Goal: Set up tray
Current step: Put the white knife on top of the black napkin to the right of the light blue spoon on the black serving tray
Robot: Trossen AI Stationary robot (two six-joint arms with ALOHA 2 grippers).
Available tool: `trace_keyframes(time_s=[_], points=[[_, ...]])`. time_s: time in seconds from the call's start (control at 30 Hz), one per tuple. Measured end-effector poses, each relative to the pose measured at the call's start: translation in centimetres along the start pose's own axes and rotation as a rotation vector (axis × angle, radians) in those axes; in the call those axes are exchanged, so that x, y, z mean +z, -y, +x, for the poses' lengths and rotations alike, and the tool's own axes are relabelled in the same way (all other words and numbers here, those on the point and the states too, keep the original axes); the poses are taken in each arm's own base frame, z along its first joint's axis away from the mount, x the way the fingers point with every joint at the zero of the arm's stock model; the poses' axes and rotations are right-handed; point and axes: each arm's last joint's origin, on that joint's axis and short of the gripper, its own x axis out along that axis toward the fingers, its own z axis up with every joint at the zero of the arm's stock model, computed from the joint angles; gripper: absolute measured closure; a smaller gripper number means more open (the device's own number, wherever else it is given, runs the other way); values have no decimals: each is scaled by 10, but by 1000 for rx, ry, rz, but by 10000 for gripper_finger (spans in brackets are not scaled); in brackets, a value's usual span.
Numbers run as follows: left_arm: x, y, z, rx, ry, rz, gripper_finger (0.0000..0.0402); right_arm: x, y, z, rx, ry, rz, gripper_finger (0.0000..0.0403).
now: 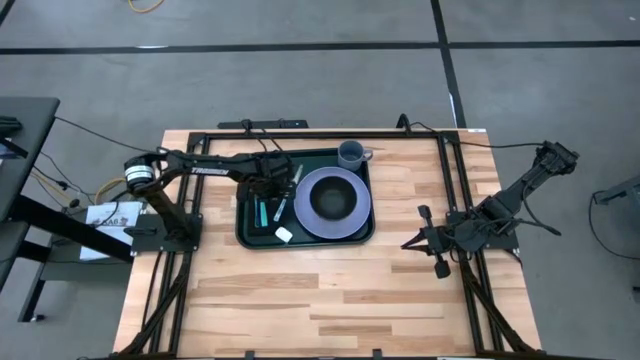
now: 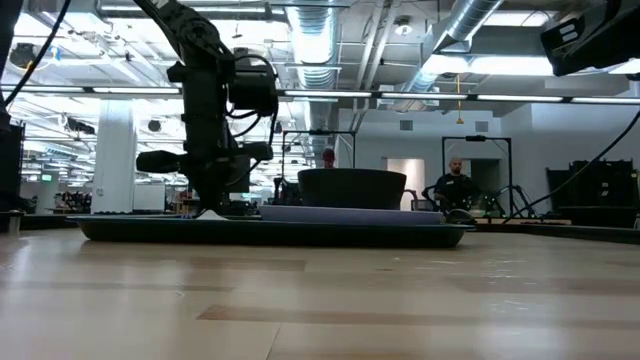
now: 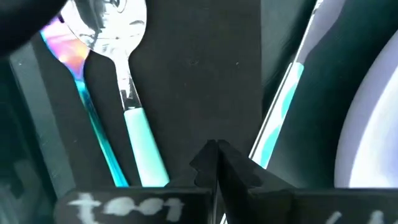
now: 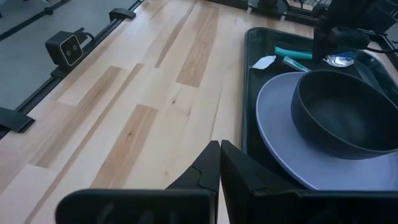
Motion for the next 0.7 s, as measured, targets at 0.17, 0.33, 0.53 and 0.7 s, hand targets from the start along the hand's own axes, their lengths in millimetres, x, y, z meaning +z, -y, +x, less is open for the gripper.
trace_keyframes(time_s=[0.17, 0.33, 0.53, 0.7], points=[[1, 2, -2, -3, 2, 13, 400, 0, 0, 0, 0, 0, 0, 398], [4, 9, -9, -29, 14, 99, 401, 0, 0, 0, 0, 0, 0, 398], [8, 24, -24, -95, 40, 238, 396, 0, 0, 0, 0, 0, 0, 398], [7, 29, -28, -113, 47, 309, 356, 0, 0, 0, 0, 0, 0, 398]])
